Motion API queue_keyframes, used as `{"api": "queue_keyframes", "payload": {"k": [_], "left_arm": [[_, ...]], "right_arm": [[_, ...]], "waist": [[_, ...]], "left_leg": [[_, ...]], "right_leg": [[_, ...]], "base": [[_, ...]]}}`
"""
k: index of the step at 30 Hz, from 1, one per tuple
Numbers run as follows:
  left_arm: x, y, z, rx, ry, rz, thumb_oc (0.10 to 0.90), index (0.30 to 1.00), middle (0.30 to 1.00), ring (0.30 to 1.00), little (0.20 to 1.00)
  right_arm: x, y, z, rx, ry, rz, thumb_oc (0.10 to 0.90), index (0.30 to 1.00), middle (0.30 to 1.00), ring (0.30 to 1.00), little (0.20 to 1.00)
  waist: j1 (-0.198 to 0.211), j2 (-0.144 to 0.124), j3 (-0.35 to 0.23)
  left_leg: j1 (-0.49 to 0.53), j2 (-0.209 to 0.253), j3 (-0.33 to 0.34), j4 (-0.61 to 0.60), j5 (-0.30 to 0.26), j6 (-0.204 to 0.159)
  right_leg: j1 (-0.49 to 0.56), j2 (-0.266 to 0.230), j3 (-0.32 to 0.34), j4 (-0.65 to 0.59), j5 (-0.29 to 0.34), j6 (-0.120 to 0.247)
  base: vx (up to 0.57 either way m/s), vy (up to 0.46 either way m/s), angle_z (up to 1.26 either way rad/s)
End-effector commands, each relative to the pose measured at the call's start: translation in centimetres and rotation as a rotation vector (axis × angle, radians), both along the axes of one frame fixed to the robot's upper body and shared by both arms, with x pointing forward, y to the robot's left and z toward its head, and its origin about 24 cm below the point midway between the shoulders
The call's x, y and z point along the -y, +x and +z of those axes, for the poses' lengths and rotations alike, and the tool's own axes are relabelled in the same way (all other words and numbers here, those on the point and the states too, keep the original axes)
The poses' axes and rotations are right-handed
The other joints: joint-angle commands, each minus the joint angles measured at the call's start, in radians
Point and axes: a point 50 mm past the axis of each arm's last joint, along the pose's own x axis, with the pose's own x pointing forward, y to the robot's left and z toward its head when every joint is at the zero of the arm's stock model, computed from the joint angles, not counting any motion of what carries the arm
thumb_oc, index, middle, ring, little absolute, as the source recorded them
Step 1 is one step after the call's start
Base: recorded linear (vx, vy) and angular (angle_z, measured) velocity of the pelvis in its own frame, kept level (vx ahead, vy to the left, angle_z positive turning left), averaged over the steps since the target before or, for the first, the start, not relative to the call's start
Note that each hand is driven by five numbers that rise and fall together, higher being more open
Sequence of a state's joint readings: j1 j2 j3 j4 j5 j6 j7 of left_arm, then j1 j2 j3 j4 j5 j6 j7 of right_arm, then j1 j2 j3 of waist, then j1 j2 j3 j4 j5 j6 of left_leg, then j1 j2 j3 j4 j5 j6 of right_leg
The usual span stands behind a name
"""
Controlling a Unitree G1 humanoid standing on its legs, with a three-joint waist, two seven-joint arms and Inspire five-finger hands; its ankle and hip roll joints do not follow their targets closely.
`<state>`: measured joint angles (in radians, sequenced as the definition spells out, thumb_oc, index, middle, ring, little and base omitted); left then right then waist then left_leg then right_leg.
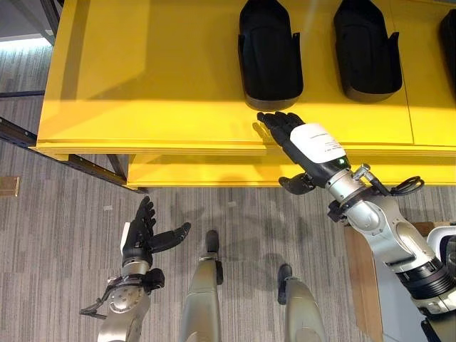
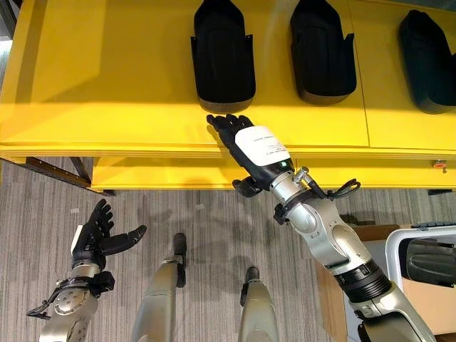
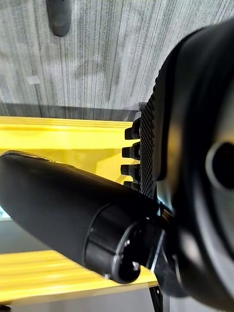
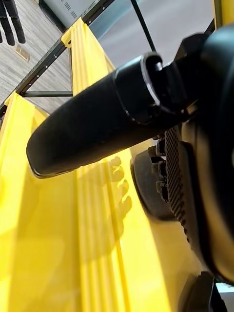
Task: Move parts from the plastic box to the shelf.
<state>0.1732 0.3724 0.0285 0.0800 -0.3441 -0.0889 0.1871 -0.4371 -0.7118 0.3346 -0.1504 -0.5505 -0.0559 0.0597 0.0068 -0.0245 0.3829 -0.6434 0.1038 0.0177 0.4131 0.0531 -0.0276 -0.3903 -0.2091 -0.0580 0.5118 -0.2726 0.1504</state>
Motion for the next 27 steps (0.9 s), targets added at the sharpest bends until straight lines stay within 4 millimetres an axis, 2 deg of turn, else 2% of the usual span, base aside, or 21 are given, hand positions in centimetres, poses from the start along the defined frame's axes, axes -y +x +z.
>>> {"api": "queue_keyframes", "payload": {"k": [1,7,15,27], "left_arm": [[-0.7,0.1,2.2,0.116,0.073,0.004,0.9,1.0,1.0,1.0,1.0],[-0.8,0.0,2.3,0.117,0.08,0.003,0.9,1.0,1.0,1.0,1.0],[-0.9,0.1,2.3,0.115,0.085,-0.008,0.9,1.0,1.0,1.0,1.0],[-1.0,0.1,2.5,0.114,0.098,-0.023,0.9,1.0,1.0,1.0,1.0]], "right_arm": [[0.2,-0.5,4.1,0.204,0.042,0.007,0.9,1.0,1.0,1.0,1.0],[0.6,-0.2,4.1,0.217,0.001,-0.027,0.9,1.0,1.0,1.0,1.0],[1.2,0.3,5.3,0.271,-0.073,-0.067,0.9,1.0,1.0,1.0,1.0],[1.8,1.4,5.9,0.279,-0.17,-0.121,0.9,1.0,1.0,1.0,1.0]], "waist": [[-0.001,0.001,-0.053],[0.0,0.002,-0.052],[0.004,0.002,-0.053],[0.011,0.002,-0.052]], "left_leg": [[-0.004,0.104,-0.028,0.061,-0.082,-0.05],[-0.003,0.104,-0.027,0.063,-0.09,-0.052],[-0.007,0.102,-0.026,0.068,-0.093,-0.052],[-0.008,0.099,-0.026,0.071,-0.097,-0.051]], "right_leg": [[0.033,0.01,0.013,-0.074,0.051,-0.065],[0.035,0.008,0.014,-0.072,0.045,-0.063],[0.033,0.009,0.015,-0.068,0.043,-0.064],[0.033,0.008,0.014,-0.068,0.042,-0.063]], "base": [[0.0,0.0,0.0],[0.0,0.0,0.0],[0.0,0.0,0.0],[0.0,0.0,0.0]]}}
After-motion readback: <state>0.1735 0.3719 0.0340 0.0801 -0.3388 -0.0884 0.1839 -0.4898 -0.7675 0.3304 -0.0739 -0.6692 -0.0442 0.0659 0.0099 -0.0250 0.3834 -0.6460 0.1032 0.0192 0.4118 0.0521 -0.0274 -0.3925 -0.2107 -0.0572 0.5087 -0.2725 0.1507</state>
